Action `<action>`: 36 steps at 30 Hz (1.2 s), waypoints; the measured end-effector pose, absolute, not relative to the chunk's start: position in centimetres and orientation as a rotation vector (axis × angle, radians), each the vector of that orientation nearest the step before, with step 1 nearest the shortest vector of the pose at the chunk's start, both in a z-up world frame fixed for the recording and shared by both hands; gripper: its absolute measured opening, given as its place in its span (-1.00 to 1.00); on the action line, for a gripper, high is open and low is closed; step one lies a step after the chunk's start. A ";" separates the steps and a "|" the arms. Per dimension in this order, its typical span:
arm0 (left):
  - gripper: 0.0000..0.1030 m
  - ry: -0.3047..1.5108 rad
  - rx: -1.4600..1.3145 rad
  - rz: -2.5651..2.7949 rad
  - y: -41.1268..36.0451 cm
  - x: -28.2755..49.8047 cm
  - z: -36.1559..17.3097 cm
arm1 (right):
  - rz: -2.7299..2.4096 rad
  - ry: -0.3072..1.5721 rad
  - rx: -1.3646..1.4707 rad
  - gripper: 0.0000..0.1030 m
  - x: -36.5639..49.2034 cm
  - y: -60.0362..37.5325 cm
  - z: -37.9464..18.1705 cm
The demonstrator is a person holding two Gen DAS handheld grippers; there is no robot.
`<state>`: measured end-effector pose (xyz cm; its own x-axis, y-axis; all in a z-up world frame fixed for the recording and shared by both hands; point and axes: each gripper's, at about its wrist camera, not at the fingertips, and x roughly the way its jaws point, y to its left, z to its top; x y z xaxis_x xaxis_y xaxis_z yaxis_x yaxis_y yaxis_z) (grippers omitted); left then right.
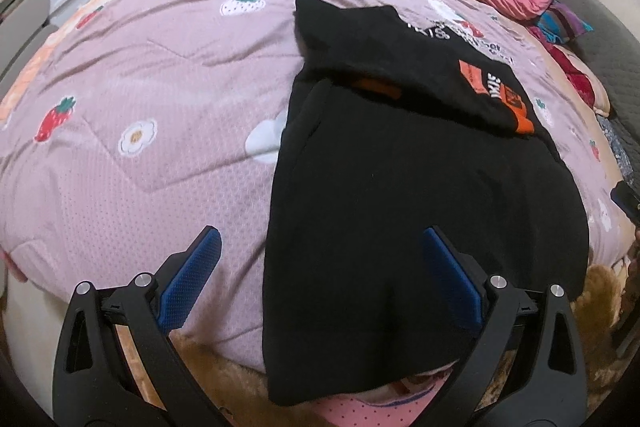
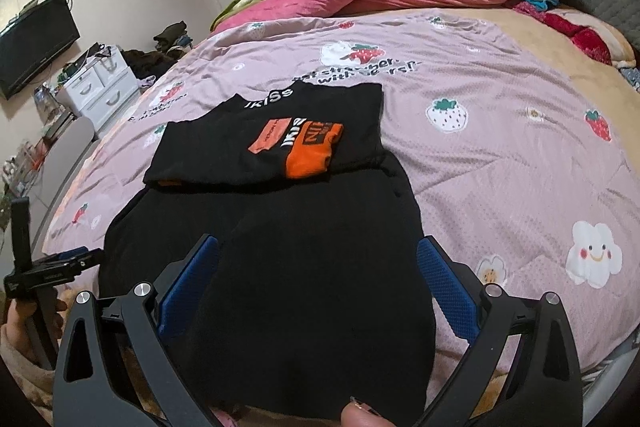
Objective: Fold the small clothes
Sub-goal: 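Grasp the black sweater hem with the left tool while the right tool grasps it too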
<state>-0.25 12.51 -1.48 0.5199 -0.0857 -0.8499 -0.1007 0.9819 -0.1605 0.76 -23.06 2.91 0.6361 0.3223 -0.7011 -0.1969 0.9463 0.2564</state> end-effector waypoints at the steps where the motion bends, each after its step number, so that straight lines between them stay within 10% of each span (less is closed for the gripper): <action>1: 0.82 1.032 -0.195 0.010 12.5 -0.5 -1.7 | 0.306 0.834 0.158 0.91 0.6 -23.1 2.9; 21: 0.81 1.125 -0.283 -0.126 14.4 -3.5 -3.5 | 0.297 0.959 0.140 0.91 -1.7 -25.1 0.6; 29: 0.23 1.152 -0.284 -0.174 13.9 -3.9 -4.4 | 0.290 1.014 0.119 0.91 -2.2 -25.6 -0.5; 36: 0.14 1.168 -0.256 -0.178 13.3 -3.8 -5.2 | 0.332 1.085 0.087 0.91 -2.3 -25.5 -1.5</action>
